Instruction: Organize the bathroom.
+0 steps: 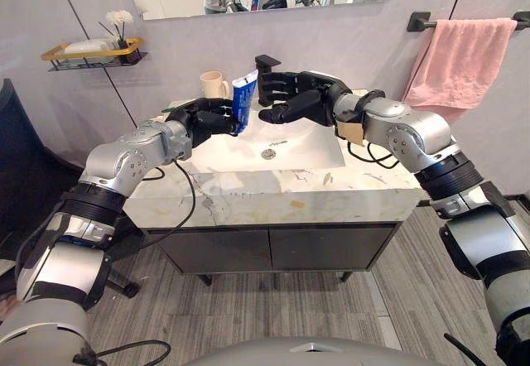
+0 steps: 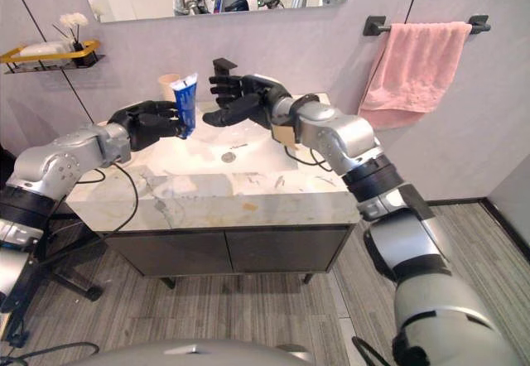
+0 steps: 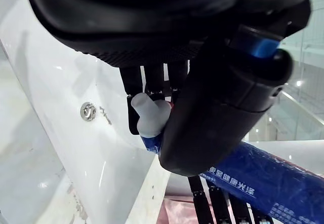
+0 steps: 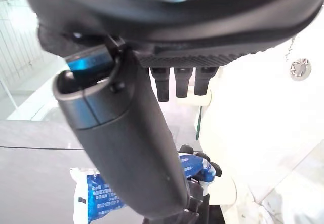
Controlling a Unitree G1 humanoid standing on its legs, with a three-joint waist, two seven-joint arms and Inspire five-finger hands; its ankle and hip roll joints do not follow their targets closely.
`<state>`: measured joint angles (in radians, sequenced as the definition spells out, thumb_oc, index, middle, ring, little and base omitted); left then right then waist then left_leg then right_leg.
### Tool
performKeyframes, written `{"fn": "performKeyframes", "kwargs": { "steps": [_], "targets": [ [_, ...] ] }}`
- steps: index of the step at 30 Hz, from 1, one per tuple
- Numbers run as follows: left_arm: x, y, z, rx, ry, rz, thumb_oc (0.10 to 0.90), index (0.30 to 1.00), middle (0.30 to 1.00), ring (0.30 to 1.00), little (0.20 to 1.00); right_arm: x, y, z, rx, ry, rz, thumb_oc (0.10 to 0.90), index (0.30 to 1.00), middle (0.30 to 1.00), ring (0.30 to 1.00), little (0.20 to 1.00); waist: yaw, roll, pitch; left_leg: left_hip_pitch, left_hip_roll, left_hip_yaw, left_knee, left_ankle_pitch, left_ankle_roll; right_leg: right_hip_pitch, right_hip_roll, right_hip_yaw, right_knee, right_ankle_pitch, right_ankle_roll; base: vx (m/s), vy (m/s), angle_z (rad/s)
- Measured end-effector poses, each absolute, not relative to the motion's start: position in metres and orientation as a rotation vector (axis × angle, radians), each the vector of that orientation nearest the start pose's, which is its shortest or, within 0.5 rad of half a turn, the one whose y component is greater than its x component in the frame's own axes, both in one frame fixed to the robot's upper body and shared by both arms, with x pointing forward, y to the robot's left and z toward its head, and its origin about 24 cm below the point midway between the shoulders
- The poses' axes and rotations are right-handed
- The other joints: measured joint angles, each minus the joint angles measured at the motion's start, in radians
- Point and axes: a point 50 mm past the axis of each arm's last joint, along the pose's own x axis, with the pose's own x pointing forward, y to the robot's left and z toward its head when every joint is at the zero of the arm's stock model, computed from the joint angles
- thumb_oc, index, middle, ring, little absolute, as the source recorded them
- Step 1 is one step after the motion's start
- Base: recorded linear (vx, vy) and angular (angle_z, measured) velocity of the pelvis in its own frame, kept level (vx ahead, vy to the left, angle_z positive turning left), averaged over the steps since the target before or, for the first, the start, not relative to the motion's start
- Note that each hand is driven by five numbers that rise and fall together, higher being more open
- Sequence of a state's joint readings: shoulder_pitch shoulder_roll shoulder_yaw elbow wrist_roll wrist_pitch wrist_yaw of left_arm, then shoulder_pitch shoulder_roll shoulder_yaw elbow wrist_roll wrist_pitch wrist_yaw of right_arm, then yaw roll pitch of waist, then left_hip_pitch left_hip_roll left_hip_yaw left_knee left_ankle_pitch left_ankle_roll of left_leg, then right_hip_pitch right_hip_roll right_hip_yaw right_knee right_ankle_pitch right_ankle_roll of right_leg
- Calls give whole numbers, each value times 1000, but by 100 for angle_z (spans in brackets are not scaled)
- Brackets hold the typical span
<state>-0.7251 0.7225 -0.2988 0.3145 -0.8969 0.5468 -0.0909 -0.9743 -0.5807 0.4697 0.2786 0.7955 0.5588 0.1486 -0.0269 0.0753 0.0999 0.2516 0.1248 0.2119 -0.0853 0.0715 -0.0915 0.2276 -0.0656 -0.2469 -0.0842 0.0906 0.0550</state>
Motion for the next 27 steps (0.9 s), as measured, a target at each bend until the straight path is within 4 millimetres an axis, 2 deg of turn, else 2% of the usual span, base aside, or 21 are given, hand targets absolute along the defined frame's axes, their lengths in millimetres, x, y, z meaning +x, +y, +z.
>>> {"fn": "performKeyframes", "kwargs": {
  "steps": [27],
  "targets": [
    [354, 201, 150, -37, 340, -334, 400, 300, 300, 300, 300, 368, -99, 203, -112, 122, 579, 800, 900, 900, 900, 900, 4, 0, 0, 0, 0, 0, 0, 0, 0, 0, 0, 0, 0, 0, 0, 0, 0, 0]
  ]
}}
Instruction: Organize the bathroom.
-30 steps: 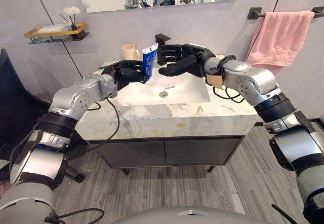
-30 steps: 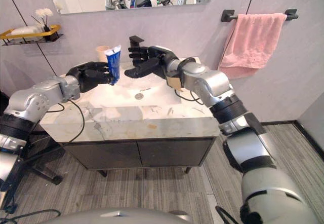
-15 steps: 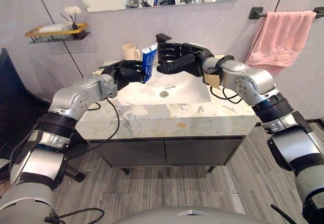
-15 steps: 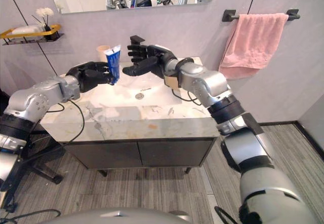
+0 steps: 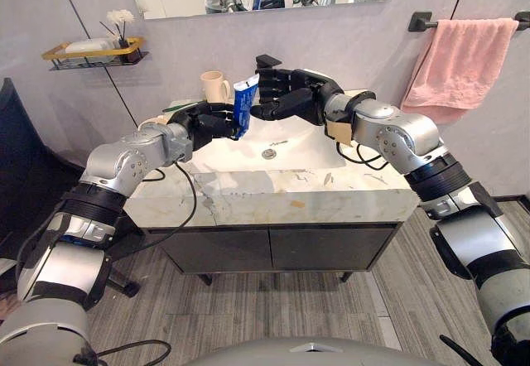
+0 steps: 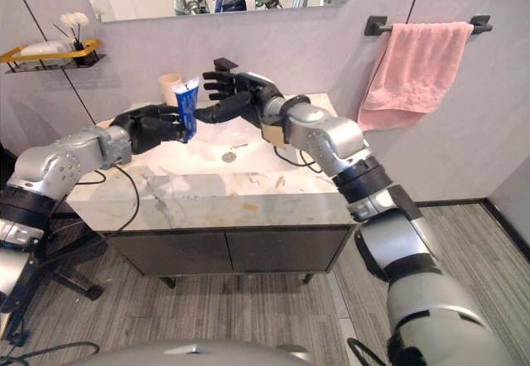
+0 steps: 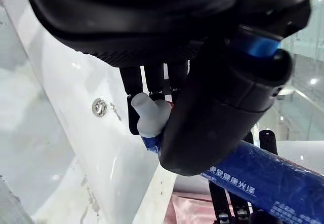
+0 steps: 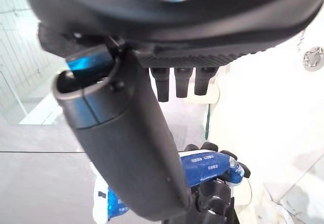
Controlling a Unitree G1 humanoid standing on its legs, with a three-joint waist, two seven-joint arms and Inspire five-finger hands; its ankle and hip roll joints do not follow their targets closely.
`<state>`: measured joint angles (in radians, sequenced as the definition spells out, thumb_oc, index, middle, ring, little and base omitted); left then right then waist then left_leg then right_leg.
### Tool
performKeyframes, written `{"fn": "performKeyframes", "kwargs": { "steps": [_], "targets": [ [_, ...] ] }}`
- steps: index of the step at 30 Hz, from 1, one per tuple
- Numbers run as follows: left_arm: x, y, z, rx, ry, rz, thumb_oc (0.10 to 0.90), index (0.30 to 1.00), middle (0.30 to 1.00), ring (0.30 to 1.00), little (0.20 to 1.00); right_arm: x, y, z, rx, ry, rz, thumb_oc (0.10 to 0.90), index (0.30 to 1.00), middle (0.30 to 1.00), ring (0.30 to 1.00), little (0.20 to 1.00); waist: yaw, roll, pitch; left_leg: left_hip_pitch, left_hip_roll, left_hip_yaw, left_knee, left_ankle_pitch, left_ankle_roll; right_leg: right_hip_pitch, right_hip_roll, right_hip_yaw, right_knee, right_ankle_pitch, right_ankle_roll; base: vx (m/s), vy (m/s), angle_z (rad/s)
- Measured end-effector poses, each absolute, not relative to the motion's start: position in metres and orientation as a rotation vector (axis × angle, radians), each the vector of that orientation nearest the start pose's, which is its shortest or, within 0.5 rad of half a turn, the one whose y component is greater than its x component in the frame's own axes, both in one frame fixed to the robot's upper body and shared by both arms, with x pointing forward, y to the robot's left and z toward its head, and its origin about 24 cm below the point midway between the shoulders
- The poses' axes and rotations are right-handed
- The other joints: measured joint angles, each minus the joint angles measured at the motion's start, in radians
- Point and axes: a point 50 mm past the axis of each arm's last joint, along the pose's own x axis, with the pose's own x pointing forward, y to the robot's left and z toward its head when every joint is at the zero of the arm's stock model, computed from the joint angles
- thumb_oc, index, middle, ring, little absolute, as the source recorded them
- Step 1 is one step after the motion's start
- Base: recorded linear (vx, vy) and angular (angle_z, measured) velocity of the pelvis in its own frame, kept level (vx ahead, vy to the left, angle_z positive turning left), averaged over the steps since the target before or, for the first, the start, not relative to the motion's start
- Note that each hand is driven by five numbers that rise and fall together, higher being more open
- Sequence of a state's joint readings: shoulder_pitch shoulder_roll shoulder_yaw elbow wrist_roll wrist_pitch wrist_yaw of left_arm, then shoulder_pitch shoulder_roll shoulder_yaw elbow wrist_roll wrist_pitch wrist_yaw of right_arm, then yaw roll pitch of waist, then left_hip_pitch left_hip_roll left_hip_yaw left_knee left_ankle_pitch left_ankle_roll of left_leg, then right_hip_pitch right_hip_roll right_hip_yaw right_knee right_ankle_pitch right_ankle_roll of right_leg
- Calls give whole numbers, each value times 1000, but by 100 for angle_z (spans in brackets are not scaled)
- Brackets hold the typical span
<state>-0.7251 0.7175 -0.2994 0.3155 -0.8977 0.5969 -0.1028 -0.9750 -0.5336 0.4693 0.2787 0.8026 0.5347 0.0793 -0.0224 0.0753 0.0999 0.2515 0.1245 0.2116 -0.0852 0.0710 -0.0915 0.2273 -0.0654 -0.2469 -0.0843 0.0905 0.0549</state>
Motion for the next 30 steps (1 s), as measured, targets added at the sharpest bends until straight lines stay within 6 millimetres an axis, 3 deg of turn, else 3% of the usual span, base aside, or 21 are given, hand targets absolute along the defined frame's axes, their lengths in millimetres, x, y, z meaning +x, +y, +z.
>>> {"fn": "performKeyframes", "kwargs": {
  "steps": [13, 15, 16, 17, 23, 30],
  "targets": [
    [354, 201, 148, -36, 358, -343, 400, 300, 300, 300, 300, 368, -99, 203, -112, 122, 576, 800, 900, 900, 900, 900, -1, 1, -1, 2, 0, 0, 0, 0, 0, 2, 0, 0, 0, 0, 0, 0, 0, 0],
    [354, 201, 148, -37, 360, -343, 400, 300, 300, 300, 300, 368, -99, 203, -112, 122, 576, 673, 709, 709, 709, 709, -1, 1, -1, 2, 0, 0, 0, 0, 0, 2, 0, 0, 0, 0, 0, 0, 0, 0],
    [354, 201, 148, -36, 362, -344, 400, 300, 300, 300, 300, 368, -99, 203, -112, 122, 576, 563, 545, 545, 545, 545, -1, 1, -1, 2, 0, 0, 0, 0, 0, 2, 0, 0, 0, 0, 0, 0, 0, 0],
    [354, 201, 148, -36, 363, -344, 400, 300, 300, 300, 300, 368, -99, 203, -112, 123, 577, 405, 307, 307, 307, 307, -1, 1, -1, 1, 0, 0, 0, 0, 0, 2, 0, 0, 0, 0, 0, 0, 0, 0],
    [354, 207, 150, -56, 363, -316, 400, 300, 300, 300, 300, 364, -85, 199, -61, 140, 634, 400, 300, 300, 300, 300, -6, 3, -2, 2, 0, 0, 0, 0, 0, 2, 0, 0, 0, 0, 0, 0, 0, 0],
    [354, 206, 151, -62, 362, -327, 400, 300, 300, 300, 300, 366, -87, 199, -71, 140, 602, 400, 300, 300, 300, 300, 4, 5, -3, 2, 0, -2, 0, 0, 0, 3, 0, -1, 0, 0, 0, 0, 0, 0]
  ]
}}
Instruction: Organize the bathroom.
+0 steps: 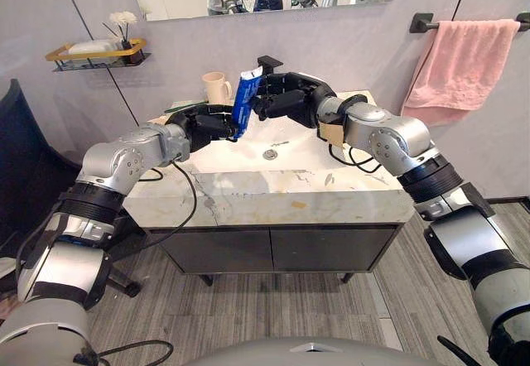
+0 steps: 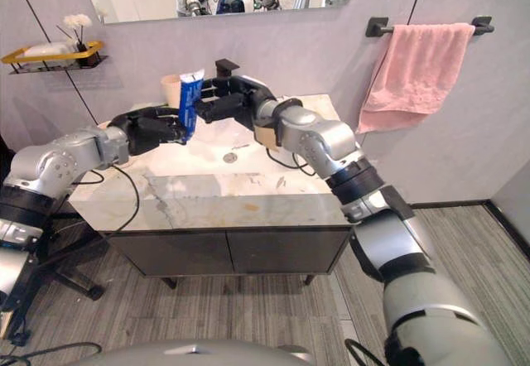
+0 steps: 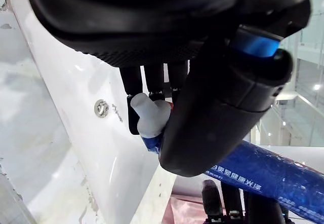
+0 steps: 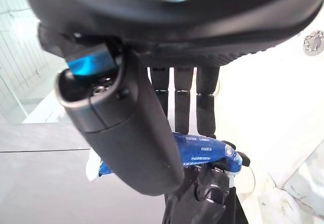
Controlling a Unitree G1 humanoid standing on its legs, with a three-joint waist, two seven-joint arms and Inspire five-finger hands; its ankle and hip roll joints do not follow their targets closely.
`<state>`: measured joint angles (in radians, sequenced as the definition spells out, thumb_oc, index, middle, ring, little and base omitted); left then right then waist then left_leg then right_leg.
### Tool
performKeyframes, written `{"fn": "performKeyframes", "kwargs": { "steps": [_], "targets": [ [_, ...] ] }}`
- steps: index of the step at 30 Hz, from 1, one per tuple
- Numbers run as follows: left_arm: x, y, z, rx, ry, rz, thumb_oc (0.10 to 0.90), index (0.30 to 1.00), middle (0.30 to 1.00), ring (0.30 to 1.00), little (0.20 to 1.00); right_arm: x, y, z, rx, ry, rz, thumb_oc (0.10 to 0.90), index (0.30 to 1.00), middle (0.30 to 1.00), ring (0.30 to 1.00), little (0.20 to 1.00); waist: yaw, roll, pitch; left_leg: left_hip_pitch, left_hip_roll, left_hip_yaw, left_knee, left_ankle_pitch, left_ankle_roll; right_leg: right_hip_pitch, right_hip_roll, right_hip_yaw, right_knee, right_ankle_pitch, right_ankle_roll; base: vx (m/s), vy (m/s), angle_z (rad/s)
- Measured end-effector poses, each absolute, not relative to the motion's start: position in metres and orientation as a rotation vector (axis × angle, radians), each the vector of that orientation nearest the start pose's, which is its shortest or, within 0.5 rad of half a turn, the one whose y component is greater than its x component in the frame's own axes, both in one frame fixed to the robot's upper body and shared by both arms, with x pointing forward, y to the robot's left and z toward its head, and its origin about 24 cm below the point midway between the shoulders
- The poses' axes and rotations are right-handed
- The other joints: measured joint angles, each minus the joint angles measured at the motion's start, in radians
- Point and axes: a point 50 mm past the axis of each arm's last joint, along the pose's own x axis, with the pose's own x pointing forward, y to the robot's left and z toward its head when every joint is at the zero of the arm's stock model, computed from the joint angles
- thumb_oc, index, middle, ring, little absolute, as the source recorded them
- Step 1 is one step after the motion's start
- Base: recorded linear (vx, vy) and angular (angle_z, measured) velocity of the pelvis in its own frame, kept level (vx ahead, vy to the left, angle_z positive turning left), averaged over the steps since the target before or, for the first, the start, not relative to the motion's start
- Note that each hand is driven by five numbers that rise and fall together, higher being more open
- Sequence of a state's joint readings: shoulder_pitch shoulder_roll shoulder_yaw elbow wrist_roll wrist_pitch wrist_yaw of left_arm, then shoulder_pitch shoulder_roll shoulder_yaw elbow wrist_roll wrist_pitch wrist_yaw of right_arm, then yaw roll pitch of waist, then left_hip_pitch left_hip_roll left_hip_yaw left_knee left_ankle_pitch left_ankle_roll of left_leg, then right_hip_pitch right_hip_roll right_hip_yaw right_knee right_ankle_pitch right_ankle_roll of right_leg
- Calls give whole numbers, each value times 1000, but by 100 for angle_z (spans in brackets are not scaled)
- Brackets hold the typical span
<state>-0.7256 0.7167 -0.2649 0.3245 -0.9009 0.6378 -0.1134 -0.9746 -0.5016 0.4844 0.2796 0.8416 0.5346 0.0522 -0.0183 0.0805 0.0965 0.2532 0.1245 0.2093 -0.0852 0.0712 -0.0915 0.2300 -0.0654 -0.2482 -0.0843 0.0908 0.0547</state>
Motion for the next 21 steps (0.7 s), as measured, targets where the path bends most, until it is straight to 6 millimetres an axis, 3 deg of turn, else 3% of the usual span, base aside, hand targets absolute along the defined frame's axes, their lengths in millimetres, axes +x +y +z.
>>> {"fn": "performKeyframes", "kwargs": {
  "steps": [15, 17, 18, 19, 21],
  "targets": [
    [354, 205, 151, -65, 363, -340, 413, 319, 319, 319, 319, 366, -89, 199, -74, 139, 596, 400, 300, 300, 300, 300, -6, 1, 0, 0, 0, 0, 0, 0, 0, -1, 0, 0, 0, 0, 0, 0, 0, 0],
    [354, 205, 151, -65, 363, -341, 682, 724, 724, 724, 724, 366, -89, 199, -75, 139, 596, 400, 300, 300, 300, 300, -7, 1, 0, 0, 0, 0, 0, 0, 0, -1, 0, 0, 0, 0, 0, 0, 0, 0],
    [354, 205, 151, -65, 363, -342, 769, 853, 853, 853, 853, 366, -89, 199, -75, 139, 595, 400, 300, 300, 300, 300, -7, 1, 0, 0, 0, 0, 0, 0, 0, -1, 0, 0, 0, 0, 0, 0, 0, 0],
    [354, 205, 151, -67, 362, -347, 800, 900, 900, 900, 900, 366, -90, 199, -77, 139, 590, 400, 300, 300, 300, 300, -7, 1, -1, 0, 0, 0, 0, 0, 0, -1, 0, 0, 0, 0, 0, 0, 0, 0],
    [354, 204, 151, -68, 362, -353, 800, 900, 900, 900, 900, 367, -92, 199, -79, 138, 579, 400, 300, 300, 300, 300, -7, 1, -1, 0, 0, 0, 0, 0, 0, -1, 0, 0, 0, 0, 0, 0, 0, 0]
  ]
}}
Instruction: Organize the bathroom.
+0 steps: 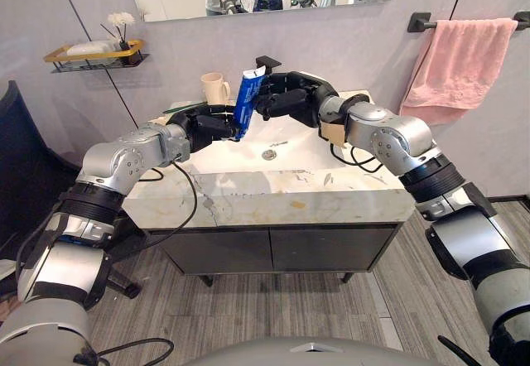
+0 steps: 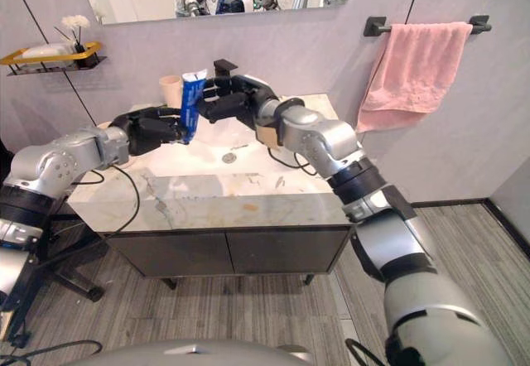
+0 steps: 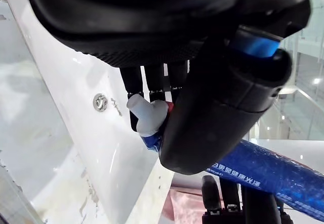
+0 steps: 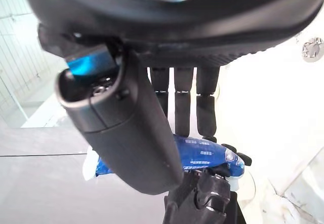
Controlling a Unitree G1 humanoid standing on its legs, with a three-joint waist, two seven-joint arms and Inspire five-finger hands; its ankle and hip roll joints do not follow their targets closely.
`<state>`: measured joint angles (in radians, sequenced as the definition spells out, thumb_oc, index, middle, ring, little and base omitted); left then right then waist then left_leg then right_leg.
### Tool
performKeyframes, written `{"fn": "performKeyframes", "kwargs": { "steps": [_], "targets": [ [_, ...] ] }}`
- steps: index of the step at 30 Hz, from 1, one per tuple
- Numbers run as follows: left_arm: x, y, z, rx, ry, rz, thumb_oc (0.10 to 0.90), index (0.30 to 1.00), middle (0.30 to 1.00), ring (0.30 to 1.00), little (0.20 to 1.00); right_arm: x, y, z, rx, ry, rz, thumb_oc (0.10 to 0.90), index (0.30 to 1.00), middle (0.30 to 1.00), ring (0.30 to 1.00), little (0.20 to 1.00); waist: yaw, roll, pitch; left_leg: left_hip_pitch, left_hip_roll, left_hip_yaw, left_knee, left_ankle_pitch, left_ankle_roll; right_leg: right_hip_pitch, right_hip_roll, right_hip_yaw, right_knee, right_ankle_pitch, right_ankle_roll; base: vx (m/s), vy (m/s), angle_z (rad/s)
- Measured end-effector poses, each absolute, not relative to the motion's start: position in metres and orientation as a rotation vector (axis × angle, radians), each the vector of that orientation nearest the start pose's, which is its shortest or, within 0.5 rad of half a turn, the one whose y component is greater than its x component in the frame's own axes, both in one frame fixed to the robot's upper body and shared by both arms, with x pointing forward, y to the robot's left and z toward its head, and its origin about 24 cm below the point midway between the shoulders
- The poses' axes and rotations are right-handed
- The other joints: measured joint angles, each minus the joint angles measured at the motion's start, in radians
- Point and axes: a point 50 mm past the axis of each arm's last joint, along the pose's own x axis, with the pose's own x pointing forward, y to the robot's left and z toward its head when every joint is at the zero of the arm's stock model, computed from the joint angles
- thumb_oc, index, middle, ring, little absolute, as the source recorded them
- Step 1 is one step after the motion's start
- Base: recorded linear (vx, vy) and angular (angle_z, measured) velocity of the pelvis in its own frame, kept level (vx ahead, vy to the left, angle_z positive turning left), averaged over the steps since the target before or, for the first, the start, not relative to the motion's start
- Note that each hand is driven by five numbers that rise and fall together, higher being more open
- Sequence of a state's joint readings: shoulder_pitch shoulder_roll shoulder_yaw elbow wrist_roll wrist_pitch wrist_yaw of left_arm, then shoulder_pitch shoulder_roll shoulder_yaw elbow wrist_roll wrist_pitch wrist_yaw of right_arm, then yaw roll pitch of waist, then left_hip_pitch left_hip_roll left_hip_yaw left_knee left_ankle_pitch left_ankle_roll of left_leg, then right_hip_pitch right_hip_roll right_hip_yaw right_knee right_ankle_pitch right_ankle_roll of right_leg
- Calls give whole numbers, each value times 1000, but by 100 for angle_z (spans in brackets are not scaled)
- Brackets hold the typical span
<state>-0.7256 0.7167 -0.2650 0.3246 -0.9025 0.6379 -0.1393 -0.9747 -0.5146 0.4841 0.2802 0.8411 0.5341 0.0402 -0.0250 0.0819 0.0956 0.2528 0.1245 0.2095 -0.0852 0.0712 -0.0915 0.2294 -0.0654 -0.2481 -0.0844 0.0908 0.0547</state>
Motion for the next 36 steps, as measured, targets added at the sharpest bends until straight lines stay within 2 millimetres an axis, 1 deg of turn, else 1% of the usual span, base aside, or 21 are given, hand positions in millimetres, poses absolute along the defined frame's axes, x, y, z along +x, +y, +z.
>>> {"fn": "performKeyframes", "kwargs": {
  "steps": [7, 24, 27, 29, 30, 31, 32, 33, 34, 36],
  "targets": [
    [354, 205, 151, -65, 363, -345, 800, 900, 900, 900, 900, 368, -98, 201, -86, 136, 560, 400, 300, 300, 300, 300, -1, 2, -1, -1, 0, 0, 0, 0, 0, -1, 0, 0, 0, 0, 0, 0, 0, 0],
    [354, 205, 151, -66, 361, -345, 800, 900, 900, 900, 900, 368, -98, 202, -80, 118, 561, 400, 300, 300, 300, 300, -2, 2, -1, -1, 0, 0, 0, 0, 0, -1, 0, 0, 0, 0, 0, 0, 0, 0],
    [354, 205, 154, -54, 343, -322, 800, 900, 900, 900, 900, 368, -100, 204, -73, 114, 557, 400, 300, 300, 300, 300, 1, 2, -1, -1, 0, 0, 0, 0, 0, 0, 0, 0, 0, 0, 0, 0, 0, 0],
    [357, 209, 165, -42, 285, -262, 800, 900, 900, 900, 900, 369, -103, 208, -56, 100, 547, 400, 300, 300, 300, 300, 9, 2, -1, -1, 1, 0, 0, 0, 0, 0, 0, 0, 0, 0, 0, 0, 0, 0],
    [357, 209, 165, -42, 285, -262, 800, 900, 900, 900, 900, 369, -103, 208, -56, 100, 547, 400, 300, 300, 300, 300, 9, 2, -1, -1, 1, 0, 0, 0, 0, 0, 0, 0, 0, 0, 0, 0, 0, 0],
    [358, 215, 172, -42, 244, -220, 800, 900, 900, 900, 900, 369, -104, 209, -52, 96, 544, 400, 300, 300, 300, 300, 11, 2, -1, -1, 1, -1, -1, 0, 0, 1, 0, -2, -1, -1, -1, 0, 0, 0],
    [358, 230, 188, -6, 187, -146, 800, 900, 900, 900, 900, 370, -105, 211, -53, 93, 537, 400, 300, 300, 300, 300, 13, 1, -1, -2, 3, -1, -1, -1, -1, 0, 2, -2, -1, -1, -2, 0, 0, 0],
    [358, 230, 188, -6, 187, -146, 800, 900, 900, 900, 900, 370, -105, 211, -53, 93, 537, 400, 300, 300, 300, 300, 13, 1, -1, -2, 3, -1, -1, -1, -1, 0, 2, -2, -1, -1, -2, 21, -9, 5],
    [358, 245, 207, 7, 109, -61, 800, 900, 900, 900, 900, 370, -109, 212, -42, 96, 529, 400, 300, 300, 300, 300, 20, 1, -1, -2, 3, -6, -1, 0, -1, 2, 2, -7, -1, -3, -3, 21, -13, 6],
    [355, 268, 233, 32, 21, 41, 800, 900, 900, 900, 900, 370, -113, 213, -42, 97, 519, 400, 300, 300, 300, 300, 26, 1, -1, -3, 4, -12, -1, -1, -2, 4, 3, -13, -1, -5, -4, 18, -11, 11]
  ]
}}
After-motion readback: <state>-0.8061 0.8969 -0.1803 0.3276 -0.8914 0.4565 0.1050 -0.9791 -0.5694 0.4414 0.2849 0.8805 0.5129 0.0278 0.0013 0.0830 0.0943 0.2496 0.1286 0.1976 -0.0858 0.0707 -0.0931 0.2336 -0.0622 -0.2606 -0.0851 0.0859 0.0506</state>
